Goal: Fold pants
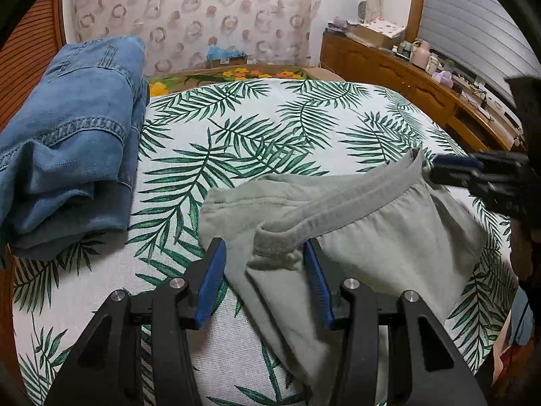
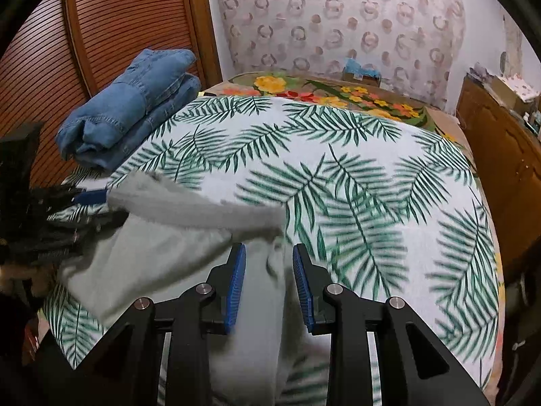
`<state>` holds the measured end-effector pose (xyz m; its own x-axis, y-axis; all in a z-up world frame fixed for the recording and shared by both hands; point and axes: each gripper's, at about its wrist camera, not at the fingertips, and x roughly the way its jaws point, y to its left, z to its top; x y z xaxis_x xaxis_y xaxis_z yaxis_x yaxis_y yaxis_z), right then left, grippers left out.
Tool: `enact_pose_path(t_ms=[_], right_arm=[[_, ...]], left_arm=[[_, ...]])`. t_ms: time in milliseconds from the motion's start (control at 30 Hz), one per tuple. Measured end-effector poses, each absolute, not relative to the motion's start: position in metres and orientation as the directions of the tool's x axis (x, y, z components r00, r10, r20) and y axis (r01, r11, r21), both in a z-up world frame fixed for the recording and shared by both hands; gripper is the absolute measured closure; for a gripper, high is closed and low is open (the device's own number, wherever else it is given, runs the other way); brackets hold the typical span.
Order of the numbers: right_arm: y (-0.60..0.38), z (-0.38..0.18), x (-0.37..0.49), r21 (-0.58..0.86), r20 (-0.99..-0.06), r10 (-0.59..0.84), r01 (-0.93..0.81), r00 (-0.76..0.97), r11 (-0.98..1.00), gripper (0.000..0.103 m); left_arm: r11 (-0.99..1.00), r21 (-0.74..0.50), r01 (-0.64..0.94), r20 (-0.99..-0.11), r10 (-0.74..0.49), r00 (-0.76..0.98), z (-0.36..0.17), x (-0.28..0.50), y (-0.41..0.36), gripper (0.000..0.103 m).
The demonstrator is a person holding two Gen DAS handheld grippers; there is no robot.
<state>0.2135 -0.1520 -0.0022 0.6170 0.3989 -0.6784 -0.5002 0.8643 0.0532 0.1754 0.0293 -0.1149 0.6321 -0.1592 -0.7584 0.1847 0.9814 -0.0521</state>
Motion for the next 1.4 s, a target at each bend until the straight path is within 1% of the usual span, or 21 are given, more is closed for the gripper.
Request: enact_pose_path(t_ms=[267,333,400,433,500,733,767,800,900,1000,1133,1333,1400], right_arm=[[-0.138,-0.009,0.243,0.045,-0.717,0.382,-0.509,0.583,0.86,0.074],[-0.14,-0.009,0.244,0.074,-0.716,0.407,-0.519,0.567,0.852,0.095],[-0.143,-0.007,0.244,0.075,-0.701,0.408,-0.51,0.584,0.857,0.099],[-0.146,-0.005,0.243,0.065,-0.693,0.397,-0.496,0.602,0.866,0.099],[-0.15,-0.005,0.243,0.044,-0.689,0.359,-0.458,0.63,0.888,0.099],[-0.144,-0.01,0.235,-0.02,-0.688,0.297,-0.426,0.662,0.905,0.099],[-0.145,-0.008,0.233,-0.016,-0.686,0.302,-0.429,0.662,0.903,0.099],[-0.146,-0.007,0.23,-0.007,-0.683,0.314,-0.435,0.66,0.9,0.096],[-0.154,-0.003,0.216,-0.012,-0.678,0.317,-0.441,0.664,0.897,0.084],[-0.168,0.0,0.192,-0.005,-0.664,0.338,-0.456,0.667,0.89,0.082],[-0.183,-0.008,0.162,0.041,-0.661,0.376,-0.47,0.649,0.882,0.079],[-0.197,-0.018,0.128,0.063,-0.653,0.392,-0.469,0.648,0.881,0.078],[-0.199,-0.02,0.122,0.065,-0.652,0.393,-0.469,0.648,0.881,0.077]], left_arm=[[0.982,-0.041,0.185,-0.759,-0.151,0.634,-0.115,0.175,0.027,0.053],[0.982,-0.036,0.183,-0.759,-0.146,0.634,-0.116,0.175,0.027,0.053],[0.982,-0.035,0.184,-0.76,-0.146,0.633,-0.116,0.176,0.027,0.052],[0.982,-0.037,0.186,-0.76,-0.149,0.632,-0.116,0.176,0.026,0.05],[0.98,-0.038,0.193,-0.762,-0.153,0.629,-0.116,0.177,0.025,0.048],[0.98,-0.043,0.194,-0.762,-0.158,0.628,-0.117,0.176,0.025,0.047],[0.98,-0.043,0.194,-0.762,-0.158,0.628,-0.117,0.176,0.025,0.047],[0.98,-0.044,0.194,-0.76,-0.158,0.63,-0.117,0.175,0.025,0.047],[0.984,-0.052,0.172,-0.743,-0.153,0.652,-0.11,0.167,0.029,0.047],[0.975,-0.108,0.196,-0.712,-0.214,0.668,-0.094,0.144,0.03,0.047],[0.961,-0.121,0.247,-0.68,-0.261,0.685,-0.079,0.107,0.023,0.047],[0.951,-0.118,0.287,-0.68,-0.288,0.674,-0.083,0.076,0.015,0.047],[0.947,-0.113,0.302,-0.688,-0.294,0.664,-0.088,0.069,0.012,0.051]])
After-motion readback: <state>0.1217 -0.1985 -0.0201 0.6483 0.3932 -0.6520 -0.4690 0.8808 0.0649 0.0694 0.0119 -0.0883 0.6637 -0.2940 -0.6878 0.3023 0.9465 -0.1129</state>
